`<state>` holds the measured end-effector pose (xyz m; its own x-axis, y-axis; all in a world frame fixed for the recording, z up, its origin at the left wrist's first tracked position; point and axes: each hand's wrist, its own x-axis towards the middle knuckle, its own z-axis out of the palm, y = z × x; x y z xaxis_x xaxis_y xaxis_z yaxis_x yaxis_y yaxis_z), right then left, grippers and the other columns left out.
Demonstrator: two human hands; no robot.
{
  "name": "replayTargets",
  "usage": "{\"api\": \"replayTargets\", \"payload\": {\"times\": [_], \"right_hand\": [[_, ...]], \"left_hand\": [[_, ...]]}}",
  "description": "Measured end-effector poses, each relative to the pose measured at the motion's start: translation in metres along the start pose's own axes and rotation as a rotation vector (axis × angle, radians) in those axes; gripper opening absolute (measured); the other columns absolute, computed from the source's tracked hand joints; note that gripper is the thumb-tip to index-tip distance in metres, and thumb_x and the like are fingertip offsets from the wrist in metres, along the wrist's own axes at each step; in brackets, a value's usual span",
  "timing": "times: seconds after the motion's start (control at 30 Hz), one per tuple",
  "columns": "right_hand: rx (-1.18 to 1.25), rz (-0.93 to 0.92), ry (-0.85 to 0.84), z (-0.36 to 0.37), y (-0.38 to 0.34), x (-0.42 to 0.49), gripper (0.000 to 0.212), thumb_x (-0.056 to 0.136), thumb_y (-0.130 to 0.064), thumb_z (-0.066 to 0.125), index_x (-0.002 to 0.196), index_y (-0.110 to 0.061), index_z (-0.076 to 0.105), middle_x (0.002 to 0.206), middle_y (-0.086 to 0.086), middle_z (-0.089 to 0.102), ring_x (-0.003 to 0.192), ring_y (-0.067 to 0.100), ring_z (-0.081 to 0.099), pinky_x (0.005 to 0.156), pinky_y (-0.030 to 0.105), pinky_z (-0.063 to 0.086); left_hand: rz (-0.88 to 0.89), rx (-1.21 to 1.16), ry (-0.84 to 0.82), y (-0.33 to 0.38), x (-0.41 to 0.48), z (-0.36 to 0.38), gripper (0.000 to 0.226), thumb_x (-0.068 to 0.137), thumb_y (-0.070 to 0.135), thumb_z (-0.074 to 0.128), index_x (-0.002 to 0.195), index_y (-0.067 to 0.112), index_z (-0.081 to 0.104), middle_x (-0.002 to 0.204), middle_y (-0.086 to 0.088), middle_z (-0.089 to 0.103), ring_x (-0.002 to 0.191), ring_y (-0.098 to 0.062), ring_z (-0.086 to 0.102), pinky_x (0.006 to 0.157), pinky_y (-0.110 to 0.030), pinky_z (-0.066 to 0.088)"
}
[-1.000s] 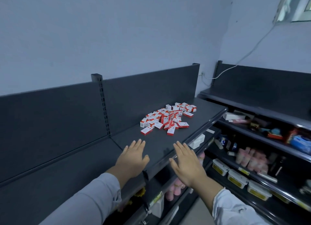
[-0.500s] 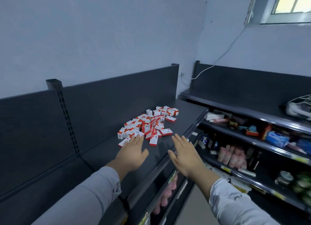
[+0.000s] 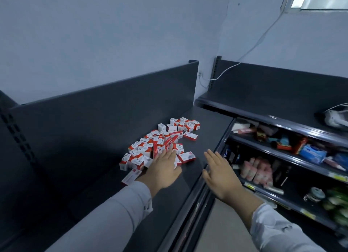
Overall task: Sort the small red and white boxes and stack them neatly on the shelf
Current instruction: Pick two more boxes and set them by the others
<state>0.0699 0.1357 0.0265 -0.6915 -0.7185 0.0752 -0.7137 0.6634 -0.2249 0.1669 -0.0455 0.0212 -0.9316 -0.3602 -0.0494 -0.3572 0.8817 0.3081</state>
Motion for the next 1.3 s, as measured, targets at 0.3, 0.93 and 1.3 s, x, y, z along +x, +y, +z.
{"api": "replayTargets", "payload": {"times": [0.3,0.93,1.3], "right_hand": [[0.019,-0.013,-0.034,0.013,0.030,0.050,0.063,0.102,-0.036,0.034,0.157,-0.019,0.008,0.165,-0.001,0.003,0.152,0.018,0.000,0.123,0.037,0.004],[0.021,-0.386,-0.211,0.006,0.141,0.179,0.062,0.103,-0.036,0.033,0.157,-0.019,0.008,0.165,-0.004,0.001,0.151,0.018,0.000,0.122,0.038,0.004],[0.053,-0.503,-0.217,0.020,0.126,0.207,0.064,0.102,-0.038,0.036,0.157,-0.019,0.009,0.165,-0.002,0.006,0.152,0.019,0.003,0.122,0.039,0.006]], "left_hand": [[0.002,-0.016,0.025,0.003,0.048,0.011,0.066,0.101,0.041,0.035,0.156,0.017,0.007,0.164,-0.001,0.002,0.151,-0.020,-0.001,0.120,-0.038,0.001],[-0.347,-0.104,0.130,0.061,0.113,0.020,0.068,0.098,0.030,0.038,0.156,0.030,0.002,0.164,0.006,-0.003,0.150,-0.012,-0.007,0.123,-0.035,-0.001],[-0.376,-0.193,0.047,0.056,0.119,0.019,0.082,0.090,0.032,0.053,0.155,0.033,0.003,0.162,0.012,-0.003,0.149,-0.009,-0.007,0.119,-0.031,0.003]]}}
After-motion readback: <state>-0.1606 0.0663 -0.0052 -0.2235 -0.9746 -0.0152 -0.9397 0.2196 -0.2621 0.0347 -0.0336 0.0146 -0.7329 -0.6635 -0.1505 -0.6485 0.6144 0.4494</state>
